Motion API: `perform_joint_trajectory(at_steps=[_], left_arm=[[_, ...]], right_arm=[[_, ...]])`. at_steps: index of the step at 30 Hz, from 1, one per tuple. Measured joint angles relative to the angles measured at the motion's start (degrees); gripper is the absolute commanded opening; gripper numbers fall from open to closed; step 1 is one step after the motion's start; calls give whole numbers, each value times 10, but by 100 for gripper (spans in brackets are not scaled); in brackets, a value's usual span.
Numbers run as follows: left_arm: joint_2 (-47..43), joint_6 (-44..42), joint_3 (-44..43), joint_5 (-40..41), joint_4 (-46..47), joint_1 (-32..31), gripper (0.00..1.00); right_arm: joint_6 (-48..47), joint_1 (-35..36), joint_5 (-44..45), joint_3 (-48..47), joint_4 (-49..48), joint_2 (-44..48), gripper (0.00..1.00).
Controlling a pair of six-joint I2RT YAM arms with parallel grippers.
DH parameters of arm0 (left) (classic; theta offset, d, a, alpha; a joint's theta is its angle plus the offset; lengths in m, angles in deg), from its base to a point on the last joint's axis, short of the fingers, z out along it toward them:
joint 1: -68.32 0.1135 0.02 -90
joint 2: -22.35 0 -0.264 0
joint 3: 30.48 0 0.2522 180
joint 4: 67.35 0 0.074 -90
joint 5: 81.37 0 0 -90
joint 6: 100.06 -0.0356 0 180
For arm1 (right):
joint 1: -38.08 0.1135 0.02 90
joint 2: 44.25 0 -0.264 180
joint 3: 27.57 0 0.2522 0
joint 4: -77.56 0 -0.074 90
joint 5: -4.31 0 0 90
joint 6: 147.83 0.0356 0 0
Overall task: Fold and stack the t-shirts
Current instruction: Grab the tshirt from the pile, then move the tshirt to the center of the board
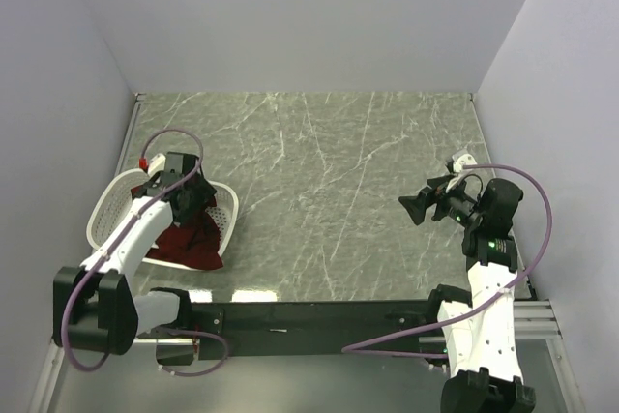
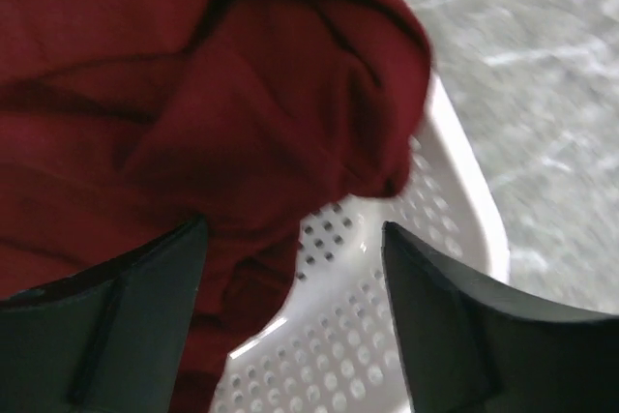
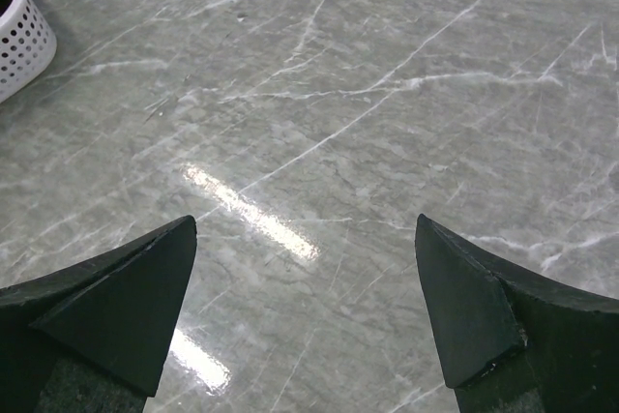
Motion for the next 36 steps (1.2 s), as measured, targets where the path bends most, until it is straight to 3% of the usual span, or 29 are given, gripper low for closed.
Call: perform_joint_trajectory(at_steps=[2,6,8,9,10,17,23,30,36], left_arm=[[20,10,-7,16,-3,2,65],[37,24,-21,51,-11,4,25],[35,24,-25,66,-12,4,15],[31,20,-27,71,-12,4,4],[25,16,-27,74,-11,4,1],[-97,-66,-48,33,3,5,0],[-156,-111,-212,-114,81,6,0],[-8,-64,-542,-275,211,-22,1],[148,10,-770,-330,304,-86,1]], right_arm=[[-1,0,-1,0,1,5,100],[-3,0,-4,-3,5,10,100],[-5,0,-5,-5,7,12,100],[-6,0,-6,-5,8,13,100],[-7,0,-7,-5,8,14,100],[-8,0,-10,-6,12,14,100],[-9,0,-13,-6,12,14,100],[-9,0,-13,-6,12,14,100],[-9,0,-13,-6,12,14,100]])
